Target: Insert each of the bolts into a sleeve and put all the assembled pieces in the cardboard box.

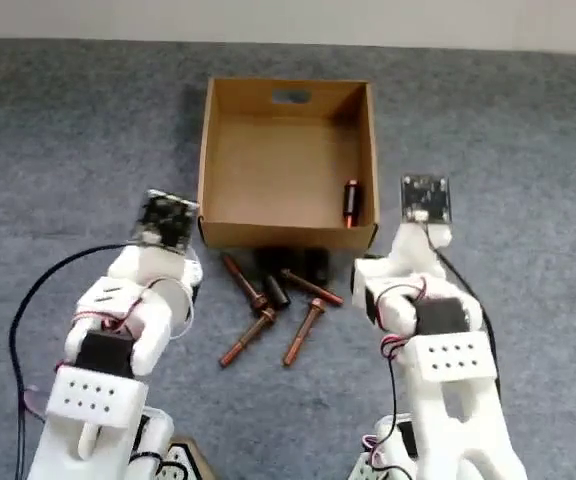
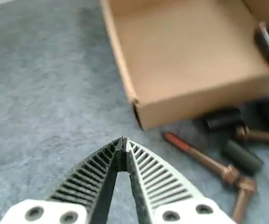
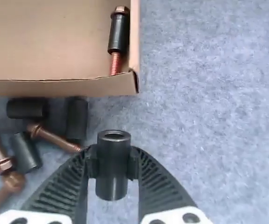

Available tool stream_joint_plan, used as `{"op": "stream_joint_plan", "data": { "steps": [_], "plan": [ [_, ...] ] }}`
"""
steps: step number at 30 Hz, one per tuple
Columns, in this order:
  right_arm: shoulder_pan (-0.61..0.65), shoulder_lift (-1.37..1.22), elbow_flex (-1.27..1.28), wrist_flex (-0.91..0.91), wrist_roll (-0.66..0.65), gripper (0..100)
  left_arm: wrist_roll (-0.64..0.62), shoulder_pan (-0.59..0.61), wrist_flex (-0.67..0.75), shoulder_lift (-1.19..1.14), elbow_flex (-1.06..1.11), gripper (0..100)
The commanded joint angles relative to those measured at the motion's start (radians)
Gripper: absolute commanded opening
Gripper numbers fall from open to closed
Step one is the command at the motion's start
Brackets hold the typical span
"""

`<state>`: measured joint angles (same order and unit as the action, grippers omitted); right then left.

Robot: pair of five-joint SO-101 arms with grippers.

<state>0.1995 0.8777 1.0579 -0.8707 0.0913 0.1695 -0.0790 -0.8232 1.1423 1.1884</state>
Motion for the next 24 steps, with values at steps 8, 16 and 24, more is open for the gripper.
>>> {"op": "stream_joint_plan", "data": {
  "steps": [8,16,24],
  "plan": [
    [-0.022,0.031,0.122,0.143,-0.008,0.5,0.038,-0.145,-0.224,-0.573,-0.372,1],
    [-0.111,0.025,0.124,0.143,-0.006,0.5,0.037,-0.320,-0.226,-0.599,-0.315,19],
    [-0.116,0.031,0.185,0.219,-0.008,0.5,0.040,-0.334,-0.226,-0.601,-0.305,16]
  ]
}}
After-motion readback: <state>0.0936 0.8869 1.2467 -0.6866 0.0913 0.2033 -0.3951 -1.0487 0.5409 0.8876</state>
